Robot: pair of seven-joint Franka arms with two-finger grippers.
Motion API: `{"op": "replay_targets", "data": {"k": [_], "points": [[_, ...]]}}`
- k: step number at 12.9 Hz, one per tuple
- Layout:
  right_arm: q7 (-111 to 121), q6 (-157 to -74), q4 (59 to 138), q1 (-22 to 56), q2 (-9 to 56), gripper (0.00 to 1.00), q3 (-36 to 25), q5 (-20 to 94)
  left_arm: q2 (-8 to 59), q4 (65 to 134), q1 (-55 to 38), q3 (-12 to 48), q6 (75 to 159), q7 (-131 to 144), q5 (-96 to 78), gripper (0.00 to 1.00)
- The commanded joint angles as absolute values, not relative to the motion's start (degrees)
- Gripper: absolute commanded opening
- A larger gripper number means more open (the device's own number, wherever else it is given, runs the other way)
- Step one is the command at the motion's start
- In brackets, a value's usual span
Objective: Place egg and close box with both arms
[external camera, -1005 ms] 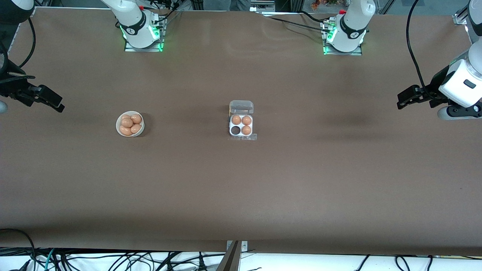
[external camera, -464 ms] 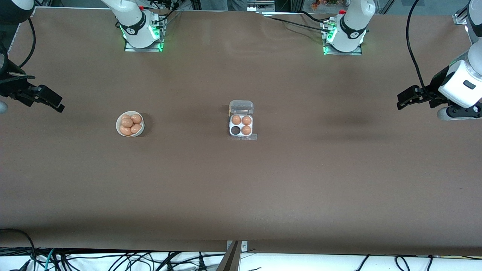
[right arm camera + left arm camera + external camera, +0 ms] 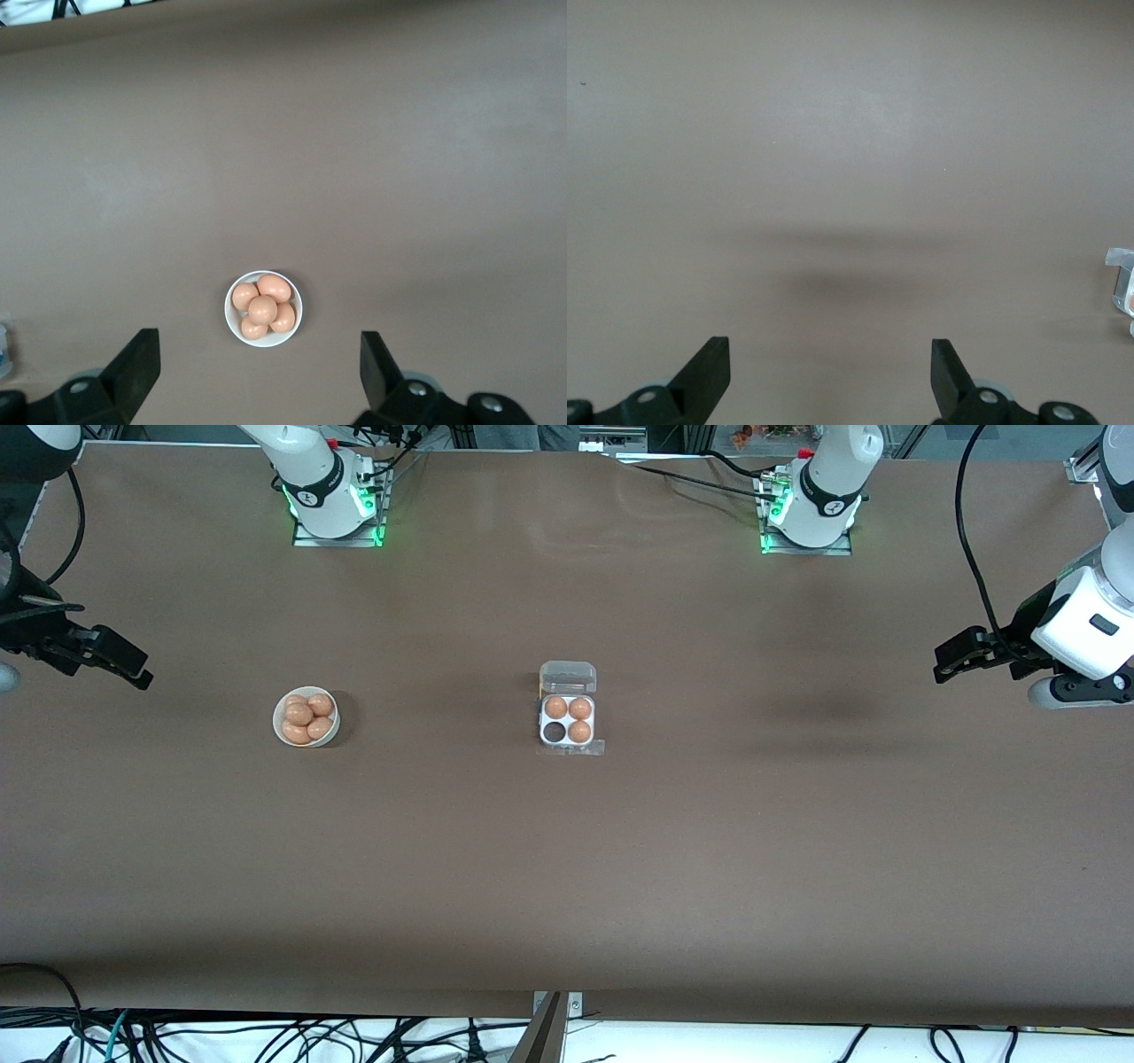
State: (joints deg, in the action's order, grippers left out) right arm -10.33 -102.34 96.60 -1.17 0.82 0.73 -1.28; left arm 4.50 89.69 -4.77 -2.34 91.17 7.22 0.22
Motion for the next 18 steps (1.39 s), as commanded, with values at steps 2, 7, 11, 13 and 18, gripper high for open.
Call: {"op": "replay_targets", "data": {"k": [2, 7, 11, 13, 18], "points": [[-9.6, -101.3, 97.6, 1.2, 7.0, 1.00, 0.9, -1.6, 5.6, 88.1, -4.6, -2.5, 90.2, 6.2, -0.9, 1.00], [-8.9, -115.5, 110.4, 1.3, 11.8, 1.00, 1.1, -1.2, 5.6, 88.1, -4.6, -2.5, 90.2, 6.3, -0.9, 1.00], [-5.5, -132.7, 124.4, 1.2, 11.0, 1.00, 1.9, -1.2, 5.6, 88.1, -4.7, -2.5, 90.2, 6.3, -0.9, 1.00], [-2.8, -135.7, 127.3, 1.2, 11.1, 1.00, 1.9, -1.2, 6.0, 88.1, -4.7, -2.5, 90.1, 6.4, -0.9, 1.00], [-1.3, -136.8, 129.4, 1.2, 12.3, 1.00, 1.9, -1.2, 6.0, 87.9, -4.5, -2.5, 90.2, 6.2, -0.9, 1.00]]}}
